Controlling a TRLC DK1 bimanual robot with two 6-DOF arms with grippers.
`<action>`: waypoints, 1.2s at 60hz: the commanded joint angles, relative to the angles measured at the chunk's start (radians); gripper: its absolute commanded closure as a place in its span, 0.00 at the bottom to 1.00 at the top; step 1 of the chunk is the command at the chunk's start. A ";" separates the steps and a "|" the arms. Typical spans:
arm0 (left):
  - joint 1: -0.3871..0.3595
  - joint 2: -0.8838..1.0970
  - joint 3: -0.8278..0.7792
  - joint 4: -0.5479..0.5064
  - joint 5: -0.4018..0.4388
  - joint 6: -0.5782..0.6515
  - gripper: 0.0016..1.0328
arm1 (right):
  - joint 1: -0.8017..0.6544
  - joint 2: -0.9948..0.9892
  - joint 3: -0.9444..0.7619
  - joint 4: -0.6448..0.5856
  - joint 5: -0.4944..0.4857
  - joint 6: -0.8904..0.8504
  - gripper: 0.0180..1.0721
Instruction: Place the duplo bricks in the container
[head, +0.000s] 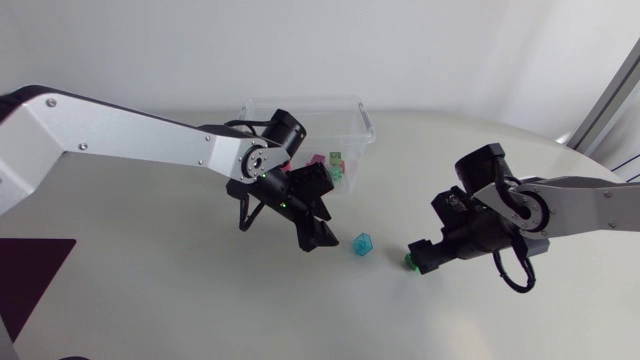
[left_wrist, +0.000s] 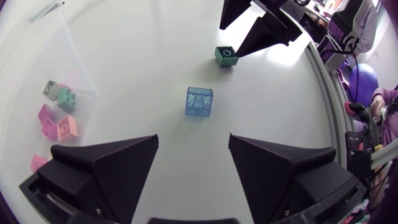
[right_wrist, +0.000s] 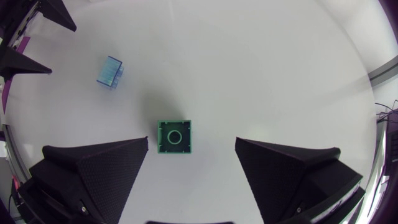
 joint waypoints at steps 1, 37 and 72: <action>-0.015 0.065 0.047 0.004 0.026 0.030 0.24 | 0.011 0.026 0.000 0.018 -0.006 -0.029 0.05; -0.101 0.223 0.296 -0.137 -0.013 -0.015 0.16 | 0.028 0.072 0.017 -0.004 -0.012 -0.069 0.05; -0.154 0.344 0.504 -0.329 -0.151 -0.081 0.30 | 0.044 0.079 0.027 -0.025 -0.012 -0.073 0.05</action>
